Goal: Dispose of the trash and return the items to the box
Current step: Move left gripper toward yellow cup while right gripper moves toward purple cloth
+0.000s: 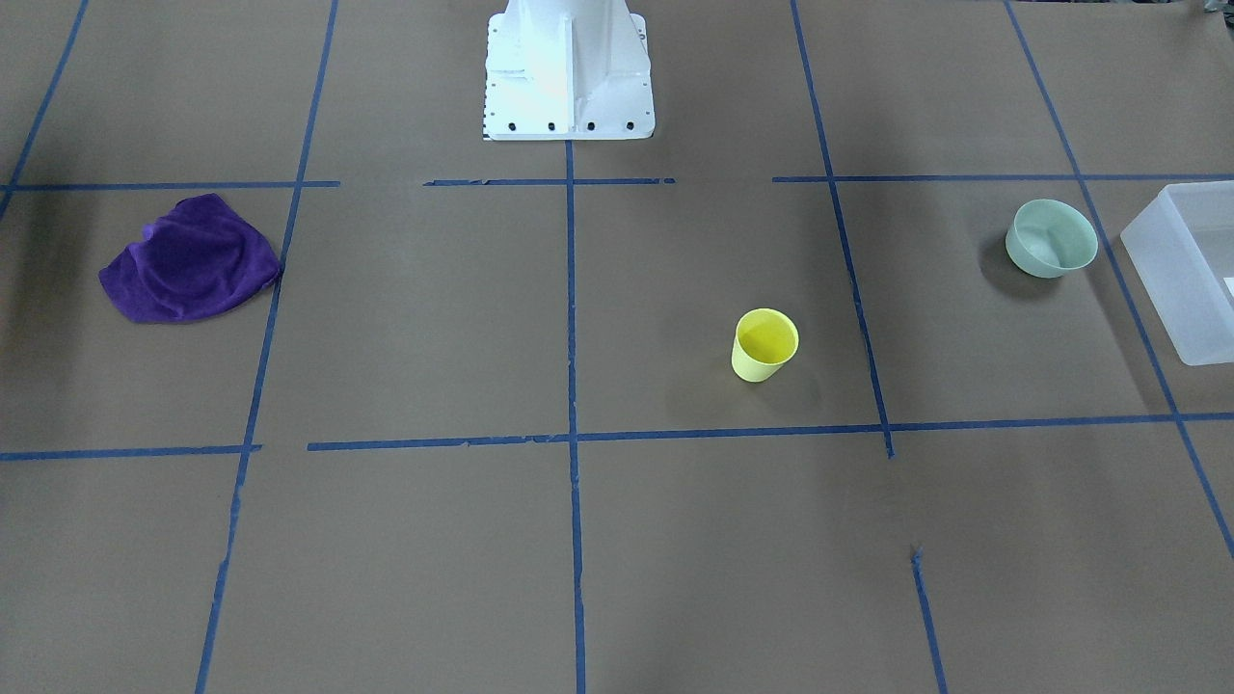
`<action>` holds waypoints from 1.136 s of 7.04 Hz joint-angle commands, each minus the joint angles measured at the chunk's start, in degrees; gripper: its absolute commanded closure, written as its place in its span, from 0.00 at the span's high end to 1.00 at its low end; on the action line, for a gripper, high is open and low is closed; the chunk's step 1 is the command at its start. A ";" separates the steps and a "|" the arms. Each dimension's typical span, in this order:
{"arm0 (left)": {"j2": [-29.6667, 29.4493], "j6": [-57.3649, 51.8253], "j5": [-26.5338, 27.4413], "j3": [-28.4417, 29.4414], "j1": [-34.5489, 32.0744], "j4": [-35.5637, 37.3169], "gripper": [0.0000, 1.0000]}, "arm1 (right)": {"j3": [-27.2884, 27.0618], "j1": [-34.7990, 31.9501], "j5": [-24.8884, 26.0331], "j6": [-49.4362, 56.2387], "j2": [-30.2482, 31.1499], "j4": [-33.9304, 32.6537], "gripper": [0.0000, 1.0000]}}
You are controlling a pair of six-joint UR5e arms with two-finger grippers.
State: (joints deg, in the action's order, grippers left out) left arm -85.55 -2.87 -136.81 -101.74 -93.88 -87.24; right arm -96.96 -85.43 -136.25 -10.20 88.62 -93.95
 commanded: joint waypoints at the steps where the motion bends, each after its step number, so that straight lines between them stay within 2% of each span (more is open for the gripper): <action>1: -0.14 -0.46 -0.12 -0.38 0.62 -3.00 1.00 | -1.12 0.27 1.43 0.18 -0.82 -1.24 1.00; 3: -1.55 0.06 -0.12 -0.56 1.59 -3.20 1.00 | -1.30 0.35 0.47 0.36 -0.64 0.16 1.00; 5: -2.34 -0.38 -0.21 1.10 1.50 -3.46 1.00 | -1.21 0.88 -3.55 0.09 -0.37 6.91 1.00; 6: -2.43 -0.47 -0.21 0.76 1.59 -6.24 1.00 | -1.30 2.71 1.12 -1.12 -1.85 10.16 1.00; 7: -1.99 -0.56 -1.51 1.28 1.76 -10.01 1.00 | -0.61 3.34 0.82 -3.31 -1.70 10.71 1.00; 8: -1.81 -0.56 -4.05 1.28 1.85 -10.40 1.00 | -0.60 4.73 -0.84 -3.51 -1.17 12.20 1.00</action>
State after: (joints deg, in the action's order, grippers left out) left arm -87.61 -3.37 -138.48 -100.63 -92.15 -95.85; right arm -97.77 -82.19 -136.11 -12.75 87.18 -83.59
